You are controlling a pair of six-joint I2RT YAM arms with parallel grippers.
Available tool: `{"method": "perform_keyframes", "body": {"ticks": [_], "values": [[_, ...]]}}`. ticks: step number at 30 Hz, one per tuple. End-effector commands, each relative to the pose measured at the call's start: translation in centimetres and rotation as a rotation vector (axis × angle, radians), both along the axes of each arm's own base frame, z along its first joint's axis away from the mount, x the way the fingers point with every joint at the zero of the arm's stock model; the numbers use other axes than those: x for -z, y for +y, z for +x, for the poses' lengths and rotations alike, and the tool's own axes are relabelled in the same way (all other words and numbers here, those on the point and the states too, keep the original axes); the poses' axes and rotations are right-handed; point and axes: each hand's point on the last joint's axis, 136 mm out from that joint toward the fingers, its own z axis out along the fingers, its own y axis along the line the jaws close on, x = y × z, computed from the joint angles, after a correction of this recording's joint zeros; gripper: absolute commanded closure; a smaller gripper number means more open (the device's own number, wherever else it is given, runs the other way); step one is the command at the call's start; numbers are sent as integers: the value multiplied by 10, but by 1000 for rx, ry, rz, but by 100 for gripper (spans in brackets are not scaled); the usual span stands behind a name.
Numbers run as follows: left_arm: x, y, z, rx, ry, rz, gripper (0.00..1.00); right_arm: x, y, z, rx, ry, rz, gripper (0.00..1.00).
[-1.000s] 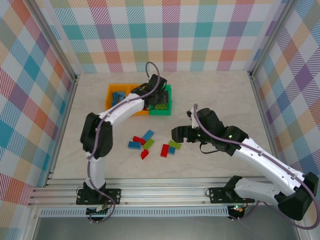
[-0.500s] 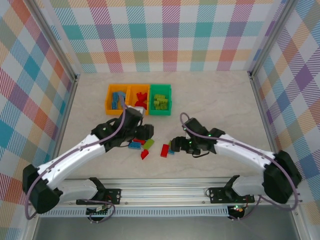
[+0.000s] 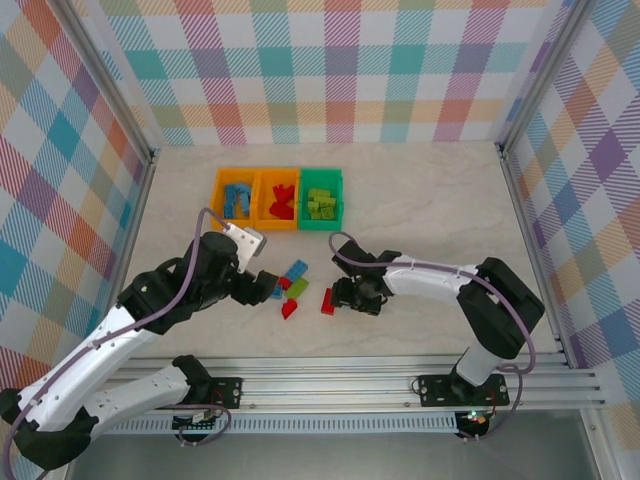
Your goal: Sort the legos into containers by color
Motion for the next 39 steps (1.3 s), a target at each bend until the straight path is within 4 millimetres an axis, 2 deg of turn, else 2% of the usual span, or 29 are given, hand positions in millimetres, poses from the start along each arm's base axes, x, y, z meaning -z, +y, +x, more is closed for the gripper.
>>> {"method": "perform_keyframes", "body": {"ticks": [1,3,5,6,9,12,16,20,23,27,36,39], "values": [[6,-5,2,25,-20,-8,16,-10,2,6,29,-39,30,30],[10,-22,8,-33,39,-142,22,-20,3,6,26,-76,88,27],[27,-51,8,-22,165,-252,23,-31,0,7,43,-117,139,27],[36,-64,9,-29,227,-284,23,-35,-6,8,65,-126,148,29],[63,-89,14,-58,335,-307,23,-44,-41,9,140,-158,100,29],[87,-120,11,-56,400,-305,24,-57,-78,10,212,-213,78,24],[116,-162,1,-64,451,-213,24,-68,-118,9,308,-220,87,20],[147,-197,-12,-84,486,-116,30,-75,-134,6,346,-248,98,19],[167,-205,-8,-112,419,0,33,-78,-139,3,359,-259,106,19],[184,-202,10,-123,335,121,36,-78,-140,0,354,-255,113,18],[209,-208,22,-120,307,191,38,-77,-139,-3,339,-255,130,18],[220,-213,21,-111,330,208,43,-77,-139,-2,341,-258,134,18]]}}
